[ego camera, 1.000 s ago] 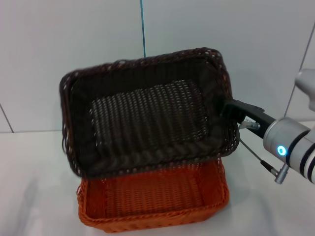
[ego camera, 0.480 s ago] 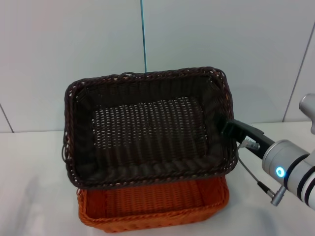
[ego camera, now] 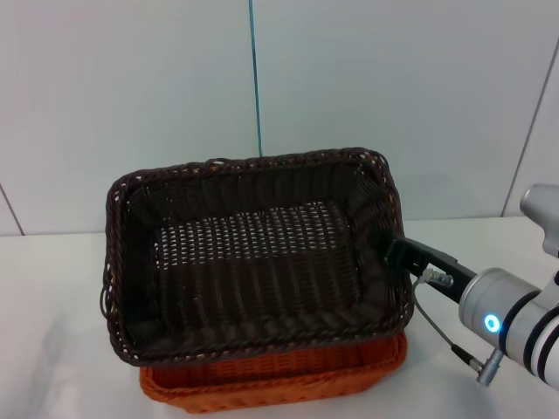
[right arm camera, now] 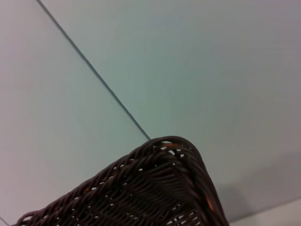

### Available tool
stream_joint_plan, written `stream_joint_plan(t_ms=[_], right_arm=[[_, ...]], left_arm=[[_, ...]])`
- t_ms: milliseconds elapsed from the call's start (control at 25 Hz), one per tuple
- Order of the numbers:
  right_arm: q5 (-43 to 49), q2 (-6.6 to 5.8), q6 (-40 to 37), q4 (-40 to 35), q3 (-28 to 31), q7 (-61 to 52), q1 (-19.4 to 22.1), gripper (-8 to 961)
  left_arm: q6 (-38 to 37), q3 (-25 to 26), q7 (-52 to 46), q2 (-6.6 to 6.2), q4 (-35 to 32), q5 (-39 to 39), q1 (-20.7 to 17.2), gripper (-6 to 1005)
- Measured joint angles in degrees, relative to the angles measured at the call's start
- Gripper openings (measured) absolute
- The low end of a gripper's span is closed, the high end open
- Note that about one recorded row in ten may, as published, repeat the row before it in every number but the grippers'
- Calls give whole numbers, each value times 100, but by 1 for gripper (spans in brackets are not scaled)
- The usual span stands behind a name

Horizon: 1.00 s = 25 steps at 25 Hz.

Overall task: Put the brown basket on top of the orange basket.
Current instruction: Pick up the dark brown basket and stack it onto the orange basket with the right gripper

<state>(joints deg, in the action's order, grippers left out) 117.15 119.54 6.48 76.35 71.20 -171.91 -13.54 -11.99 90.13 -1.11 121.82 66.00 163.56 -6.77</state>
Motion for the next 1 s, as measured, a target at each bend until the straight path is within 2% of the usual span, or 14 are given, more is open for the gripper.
stream_joint_plan(t_ms=[440, 1000], right_arm=[[-523, -12, 443, -97, 371, 0, -31, 145], [-552, -9, 1252, -132, 861, 0, -52, 145]], left_arm=[[107, -3, 7, 54, 16, 0, 60, 796], [111, 74, 29, 121, 49, 0, 91, 795]])
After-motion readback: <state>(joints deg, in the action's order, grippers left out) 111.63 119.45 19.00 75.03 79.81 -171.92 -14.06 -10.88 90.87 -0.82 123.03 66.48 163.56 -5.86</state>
